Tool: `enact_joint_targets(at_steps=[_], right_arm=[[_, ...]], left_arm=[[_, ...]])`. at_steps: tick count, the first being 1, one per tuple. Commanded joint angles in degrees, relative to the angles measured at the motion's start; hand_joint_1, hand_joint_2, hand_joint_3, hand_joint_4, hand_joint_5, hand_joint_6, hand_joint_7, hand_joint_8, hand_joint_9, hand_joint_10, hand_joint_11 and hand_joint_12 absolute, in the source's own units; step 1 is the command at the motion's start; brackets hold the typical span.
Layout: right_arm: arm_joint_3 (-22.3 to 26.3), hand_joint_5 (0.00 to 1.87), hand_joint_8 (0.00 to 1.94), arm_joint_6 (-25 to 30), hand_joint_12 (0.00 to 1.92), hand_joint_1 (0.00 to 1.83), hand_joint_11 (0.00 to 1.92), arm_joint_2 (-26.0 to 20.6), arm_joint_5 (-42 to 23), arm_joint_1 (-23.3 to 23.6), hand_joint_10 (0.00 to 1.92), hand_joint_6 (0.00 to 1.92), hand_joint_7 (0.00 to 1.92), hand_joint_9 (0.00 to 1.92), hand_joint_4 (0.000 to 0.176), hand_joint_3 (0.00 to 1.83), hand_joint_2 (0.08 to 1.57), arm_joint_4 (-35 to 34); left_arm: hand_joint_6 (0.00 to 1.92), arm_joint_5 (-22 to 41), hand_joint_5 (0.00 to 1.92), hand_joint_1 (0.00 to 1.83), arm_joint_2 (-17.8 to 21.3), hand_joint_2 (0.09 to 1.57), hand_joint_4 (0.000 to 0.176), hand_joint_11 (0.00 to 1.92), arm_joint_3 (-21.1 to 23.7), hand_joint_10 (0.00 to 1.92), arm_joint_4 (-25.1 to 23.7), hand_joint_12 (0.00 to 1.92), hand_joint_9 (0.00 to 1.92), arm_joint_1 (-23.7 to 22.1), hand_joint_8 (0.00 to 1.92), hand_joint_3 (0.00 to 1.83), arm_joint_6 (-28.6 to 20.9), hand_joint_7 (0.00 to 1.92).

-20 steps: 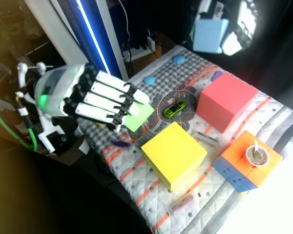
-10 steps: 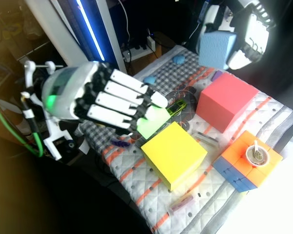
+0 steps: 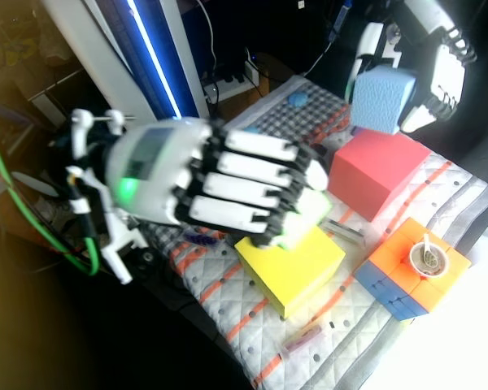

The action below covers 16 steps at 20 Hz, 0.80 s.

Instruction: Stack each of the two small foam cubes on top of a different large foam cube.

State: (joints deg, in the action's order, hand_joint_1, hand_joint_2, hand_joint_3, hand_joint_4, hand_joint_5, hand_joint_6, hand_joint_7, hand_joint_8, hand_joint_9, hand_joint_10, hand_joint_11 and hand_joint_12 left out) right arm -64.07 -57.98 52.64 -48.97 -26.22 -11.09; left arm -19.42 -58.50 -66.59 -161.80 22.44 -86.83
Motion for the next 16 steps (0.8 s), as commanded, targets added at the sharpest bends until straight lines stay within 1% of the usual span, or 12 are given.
enact_joint_targets(at_steps=[1,5,6,7,8,10,11,12,13,14,15,16], right_arm=[[-1.0,0.81,1.33,-0.3,1.83,1.29,0.32,0.1,-4.1,1.1,1.51,1.41,0.65,0.59,0.000,0.00,1.25,-0.7],[-2.6,0.91,1.25,-0.3,1.82,1.21,0.14,1.1,-0.3,1.6,1.20,1.28,0.71,0.43,0.000,0.00,1.20,-1.4],[-3.0,0.84,1.13,-0.3,1.75,1.36,0.80,1.5,0.6,1.6,1.41,1.19,0.83,0.83,0.000,0.00,1.17,-1.6],[-3.4,0.84,1.13,-0.3,1.75,1.36,0.80,1.7,1.3,1.6,1.41,1.19,0.83,0.83,0.000,0.00,1.17,-1.6],[-3.6,0.86,1.10,-0.3,1.70,1.37,0.89,1.9,1.8,1.6,1.38,1.15,0.86,0.88,0.000,0.00,1.16,-1.6],[-3.7,0.88,1.23,-0.3,1.81,1.35,0.45,2.0,2.2,1.6,1.43,1.25,0.80,0.70,0.000,0.01,1.18,-1.6],[-3.7,0.90,1.26,-0.3,1.82,1.23,0.29,2.0,2.3,1.6,1.35,1.20,0.79,0.57,0.000,0.00,1.18,-1.6],[-3.7,0.89,1.05,-0.3,1.85,1.16,0.13,2.1,2.3,1.6,1.22,1.13,0.71,0.51,0.000,0.00,1.15,-1.6],[-3.6,0.69,0.95,-0.3,1.89,1.20,0.15,2.1,2.3,1.6,1.24,0.86,0.67,0.48,0.000,0.00,1.02,-1.6],[-3.6,0.48,0.56,-0.3,1.77,1.14,0.02,2.2,2.3,1.6,0.97,0.66,0.46,0.28,0.000,0.00,0.95,-1.6],[-3.5,0.35,0.26,-0.3,1.58,1.07,0.00,2.2,2.3,1.6,0.61,0.50,0.32,0.15,0.000,0.00,0.89,-1.6],[-3.5,0.35,0.26,-0.3,1.58,1.07,0.00,2.2,2.3,1.6,0.61,0.50,0.32,0.15,0.000,0.00,0.89,-1.6]], left_arm=[[1.33,-5.6,0.75,1.33,-0.4,1.20,0.000,0.63,-0.6,1.48,0.4,1.82,0.76,-0.6,1.28,0.01,-0.4,0.79],[1.28,-3.4,0.74,1.33,-1.6,1.24,0.000,0.43,-2.3,1.59,1.4,1.83,0.67,-0.2,1.44,0.00,-0.4,0.71],[0.61,-3.0,0.41,1.30,-1.8,1.22,0.000,0.20,-2.7,1.38,1.8,1.86,0.46,0.0,1.41,0.00,-0.4,0.74],[0.61,-2.7,0.41,1.30,-1.9,1.22,0.000,0.20,-2.9,1.38,2.1,1.86,0.46,0.2,1.41,0.00,-0.4,0.74],[0.36,-2.5,0.50,1.32,-1.9,1.21,0.000,0.21,-3.0,1.30,2.2,1.81,0.48,0.3,1.38,0.00,-0.4,0.75],[0.09,-2.1,0.48,1.32,-2.0,1.21,0.000,0.20,-3.2,1.14,2.2,1.74,0.50,0.3,1.37,0.00,-0.4,0.75],[0.10,-1.9,0.65,1.27,-2.1,1.15,0.000,0.10,-3.3,1.07,2.2,1.73,0.41,0.3,0.88,0.00,-0.4,0.57],[0.07,-1.7,0.66,1.21,-2.2,1.13,0.000,0.02,-3.5,1.02,2.3,1.72,0.32,0.3,0.59,0.00,-0.4,0.52],[0.03,-1.5,0.62,1.18,-2.3,1.12,0.000,0.00,-3.8,0.93,2.5,1.69,0.27,0.4,0.40,0.00,-0.4,0.51],[0.00,-1.2,0.51,1.09,-2.3,1.09,0.000,0.00,-4.0,0.84,3.0,1.61,0.19,0.5,0.16,0.00,-0.4,0.48],[0.00,-1.0,0.41,1.02,-2.3,1.07,0.024,0.00,-4.1,0.74,3.2,1.54,0.13,0.6,0.07,0.00,-0.4,0.42],[0.00,-0.9,0.41,1.02,-2.3,1.07,0.024,0.00,-4.2,0.74,3.2,1.54,0.13,0.7,0.07,0.00,-0.4,0.42]])
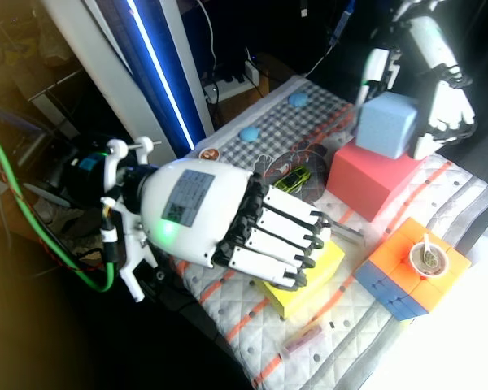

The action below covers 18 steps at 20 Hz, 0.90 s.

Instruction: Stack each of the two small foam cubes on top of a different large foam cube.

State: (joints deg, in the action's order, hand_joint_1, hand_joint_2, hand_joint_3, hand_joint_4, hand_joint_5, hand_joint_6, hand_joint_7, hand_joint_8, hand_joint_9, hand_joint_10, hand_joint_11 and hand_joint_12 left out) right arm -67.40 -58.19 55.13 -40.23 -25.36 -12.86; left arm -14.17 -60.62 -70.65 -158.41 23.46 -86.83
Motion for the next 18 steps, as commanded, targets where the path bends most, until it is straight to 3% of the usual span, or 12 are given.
enact_joint_targets(at_steps=[1,2,4,5,6,9,11,12,13,16,17,18], right_arm=[[-0.2,0.33,0.10,-0.1,1.47,1.04,0.00,-0.3,-6.4,0.7,0.39,0.36,0.30,0.14,0.000,0.00,0.86,0.1],[-0.1,0.35,0.03,-0.1,1.37,1.01,0.00,-0.3,-6.4,0.7,0.25,0.26,0.30,0.17,0.000,0.00,0.84,0.1],[-0.1,0.38,0.01,-0.1,1.38,0.99,0.00,-0.3,-6.4,0.7,0.13,0.14,0.31,0.20,0.000,0.00,0.83,0.1],[-0.1,0.42,0.00,-0.1,1.33,1.00,0.00,-0.3,-6.4,0.7,0.09,0.09,0.31,0.21,0.000,0.00,0.81,0.1],[-0.1,0.43,0.00,-0.1,1.28,1.03,0.00,-0.3,-6.4,0.7,0.08,0.08,0.32,0.22,0.000,0.00,0.82,0.1],[-0.1,0.47,0.01,-0.1,1.36,1.02,0.00,-0.3,-6.4,0.7,0.07,0.07,0.35,0.26,0.000,0.00,0.82,0.1],[-0.1,0.50,0.01,-0.1,1.22,1.00,0.00,-0.3,-6.5,0.7,0.06,0.06,0.37,0.26,0.000,0.00,0.83,0.1],[0.0,0.50,0.00,-0.1,1.22,1.00,0.00,-0.3,-6.6,0.7,0.06,0.05,0.37,0.27,0.000,0.00,0.84,0.1],[0.2,0.50,0.00,-0.1,1.23,0.98,0.00,-0.3,-6.8,0.7,0.05,0.05,0.36,0.26,0.000,0.00,0.84,0.2],[0.9,0.48,0.00,-0.1,0.97,0.90,0.00,-0.3,-8.1,0.7,0.02,0.03,0.29,0.19,0.000,0.01,0.86,0.2],[1.3,0.47,0.00,-0.1,0.91,0.90,0.00,-0.3,-8.7,0.7,0.01,0.02,0.28,0.19,0.000,0.00,0.86,0.3],[1.6,0.47,0.00,-0.1,0.83,0.88,0.00,-0.3,-9.4,0.7,0.01,0.02,0.28,0.19,0.000,0.00,0.85,0.5]], left_arm=[[0.01,-6.1,0.29,0.96,-0.2,1.07,0.064,0.00,-0.1,0.43,-0.2,1.23,0.09,-0.3,0.02,0.00,-0.4,0.28],[0.00,-6.1,0.24,0.97,-0.2,1.06,0.072,0.00,-0.1,0.23,-0.2,0.99,0.12,-0.3,0.00,0.00,-0.4,0.24],[0.00,-6.1,0.11,0.91,-0.2,1.07,0.078,0.00,-0.1,0.10,-0.2,0.89,0.14,-0.3,0.00,0.00,-0.3,0.18],[0.00,-6.1,0.14,0.93,-0.2,1.06,0.051,0.00,-0.1,0.10,-0.2,1.12,0.22,-0.3,0.01,0.00,-0.3,0.24],[0.00,-6.2,0.11,0.90,-0.2,1.06,0.067,0.00,-0.1,0.08,-0.2,1.06,0.19,-0.2,0.00,0.00,-0.3,0.21],[0.00,-6.3,0.10,0.88,-0.2,1.07,0.067,0.00,-0.1,0.07,-0.2,1.18,0.22,-0.1,0.01,0.00,-0.3,0.21],[0.00,-6.8,0.11,0.89,-0.2,1.06,0.072,0.00,0.0,0.07,0.1,1.23,0.24,0.1,0.01,0.00,-0.3,0.25],[0.00,-7.3,0.10,0.86,-0.2,1.07,0.111,0.00,0.2,0.06,0.1,1.16,0.24,0.2,0.00,0.00,-0.3,0.23],[0.00,-8.1,0.10,0.81,0.0,1.06,0.112,0.00,0.6,0.07,0.1,1.24,0.25,0.3,0.00,0.00,-0.3,0.24],[0.01,-11.2,0.11,0.69,1.1,1.15,0.058,0.00,2.2,0.05,-0.4,1.10,0.22,0.2,0.00,0.01,-0.3,0.19],[0.00,-12.3,0.11,0.52,1.6,1.09,0.071,0.00,2.8,0.07,-0.7,1.19,0.25,0.0,0.01,0.00,-0.3,0.22],[0.00,-13.4,0.11,0.45,2.2,1.03,0.106,0.00,3.5,0.08,-0.8,1.34,0.26,-0.2,0.02,0.00,-0.3,0.23]])
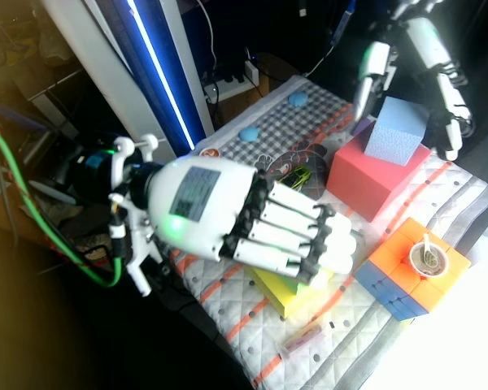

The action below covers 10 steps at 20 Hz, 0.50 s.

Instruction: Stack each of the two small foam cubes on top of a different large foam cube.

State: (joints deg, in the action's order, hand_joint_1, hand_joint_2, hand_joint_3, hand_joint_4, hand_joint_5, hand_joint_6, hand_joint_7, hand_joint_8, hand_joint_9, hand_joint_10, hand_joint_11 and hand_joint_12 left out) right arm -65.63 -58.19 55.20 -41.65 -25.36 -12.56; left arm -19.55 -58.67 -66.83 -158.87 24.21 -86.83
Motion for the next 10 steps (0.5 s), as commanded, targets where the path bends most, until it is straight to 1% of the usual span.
enact_joint_targets(at_steps=[1,2,3,4,5,6,7,8,9,10], right_arm=[[0.1,0.47,0.00,-0.1,0.78,0.89,0.00,-0.4,-8.5,0.7,0.01,0.01,0.28,0.19,0.000,0.00,0.84,0.2],[0.3,0.48,0.01,-0.1,1.31,0.89,0.00,-0.5,-9.2,0.7,0.05,0.02,0.33,0.27,0.000,0.00,0.83,0.3],[0.5,0.47,0.00,-0.1,1.42,0.88,0.00,-0.5,-9.8,0.7,0.04,0.01,0.30,0.24,0.000,0.00,0.83,0.4],[0.7,0.47,0.00,-0.1,1.47,0.89,0.00,-0.6,-10.4,0.7,0.04,0.00,0.28,0.22,0.000,0.00,0.85,0.5],[0.9,0.46,0.01,-0.1,1.44,0.87,0.00,-0.6,-10.8,0.7,0.06,0.00,0.30,0.26,0.000,0.01,0.88,0.6],[1.3,0.46,0.23,-0.1,1.82,0.90,0.22,-0.8,-11.6,0.7,1.12,0.00,0.51,0.34,0.000,0.00,0.91,0.9],[1.7,0.41,0.21,-0.1,1.90,0.90,0.04,-1.1,-12.7,0.5,1.19,0.00,0.39,0.07,0.000,0.00,0.92,1.2],[2.2,0.46,0.16,-0.1,1.69,0.88,0.01,-1.6,-13.8,0.0,0.93,0.03,0.33,0.01,0.000,0.00,0.92,1.4],[2.8,0.47,0.09,-0.1,1.29,0.90,0.00,-2.1,-14.8,-0.5,0.51,0.03,0.24,0.05,0.000,0.01,0.95,1.6],[3.3,0.47,0.04,-0.1,0.99,0.92,0.00,-2.4,-15.7,-1.0,0.32,0.03,0.23,0.06,0.000,0.01,0.97,2.0]], left_arm=[[0.01,-9.4,0.13,0.47,0.9,0.96,0.162,0.00,0.4,0.09,-0.4,1.48,0.24,-1.1,0.02,0.00,-0.3,0.25],[0.00,-10.9,0.13,0.50,1.7,1.00,0.153,0.00,1.1,0.10,-0.5,1.48,0.22,-1.2,0.01,0.00,-0.3,0.26],[0.00,-12.3,0.12,0.50,2.5,0.97,0.151,0.00,1.8,0.23,-0.6,1.53,0.16,-1.3,0.00,0.00,-0.3,0.27],[0.00,-13.9,0.12,0.45,3.3,0.93,0.151,0.00,2.6,0.46,-0.7,1.52,0.07,-1.5,0.00,0.00,-0.3,0.28],[0.01,-14.8,0.17,0.41,3.8,0.89,0.138,0.00,3.0,0.62,-0.8,1.54,0.09,-1.5,0.02,0.00,-0.3,0.34],[0.01,-16.2,0.20,0.43,4.5,0.90,0.150,0.00,3.8,0.63,-1.0,1.46,0.10,-1.5,0.02,0.00,-0.3,0.36],[0.01,-17.5,0.21,0.42,5.2,0.91,0.145,0.00,4.5,0.58,-1.6,1.47,0.14,-1.5,0.01,0.00,-0.3,0.38],[0.00,-18.8,0.21,0.57,5.9,1.03,0.062,0.00,5.4,0.64,-2.1,1.64,0.11,-1.6,0.00,0.02,-0.3,0.34],[0.00,-20.1,0.20,0.51,6.6,1.01,0.049,0.00,6.4,0.74,-2.5,1.70,0.02,-1.7,0.00,0.00,-0.3,0.22],[0.00,-21.3,0.17,0.46,7.3,1.00,0.047,0.00,7.2,0.64,-2.8,1.66,0.00,-1.6,0.00,0.00,-0.3,0.14]])
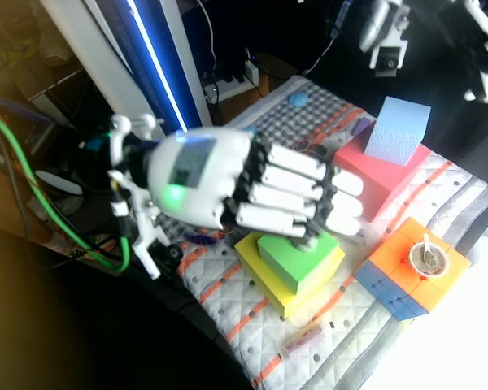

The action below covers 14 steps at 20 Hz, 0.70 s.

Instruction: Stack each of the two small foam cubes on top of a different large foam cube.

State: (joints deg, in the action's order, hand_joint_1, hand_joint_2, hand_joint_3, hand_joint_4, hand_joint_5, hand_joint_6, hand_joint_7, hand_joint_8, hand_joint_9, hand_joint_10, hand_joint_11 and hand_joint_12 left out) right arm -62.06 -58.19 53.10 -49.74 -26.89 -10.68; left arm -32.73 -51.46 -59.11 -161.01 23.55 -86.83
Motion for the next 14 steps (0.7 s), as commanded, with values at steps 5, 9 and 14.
enact_joint_targets(at_steps=[5,9,14], right_arm=[[2.0,0.44,0.00,-0.1,0.82,0.76,0.00,-1.7,-11.4,-1.4,0.06,0.03,0.24,0.17,0.017,0.00,0.83,2.9],[3.1,0.42,0.01,-0.1,0.78,0.81,0.00,-2.6,-12.9,-2.8,0.05,0.02,0.30,0.21,0.000,0.02,0.90,3.9],[7.6,0.33,0.01,-8.9,0.56,0.85,0.00,-4.5,-13.1,-3.4,0.02,0.01,0.18,0.09,0.000,0.04,0.97,4.9]], left_arm=[[0.01,-17.6,0.18,0.20,4.5,1.21,0.014,0.00,4.9,0.81,-3.1,1.63,0.00,0.9,0.04,0.01,-0.3,0.26],[0.02,-22.7,0.24,0.30,5.9,1.21,0.000,0.00,7.3,0.83,-5.8,1.71,0.00,2.3,0.05,0.01,-2.3,0.30],[0.02,-28.2,0.34,0.39,7.1,1.18,0.000,0.00,7.4,0.75,-8.9,1.74,0.13,5.8,0.06,0.00,-13.5,0.42]])
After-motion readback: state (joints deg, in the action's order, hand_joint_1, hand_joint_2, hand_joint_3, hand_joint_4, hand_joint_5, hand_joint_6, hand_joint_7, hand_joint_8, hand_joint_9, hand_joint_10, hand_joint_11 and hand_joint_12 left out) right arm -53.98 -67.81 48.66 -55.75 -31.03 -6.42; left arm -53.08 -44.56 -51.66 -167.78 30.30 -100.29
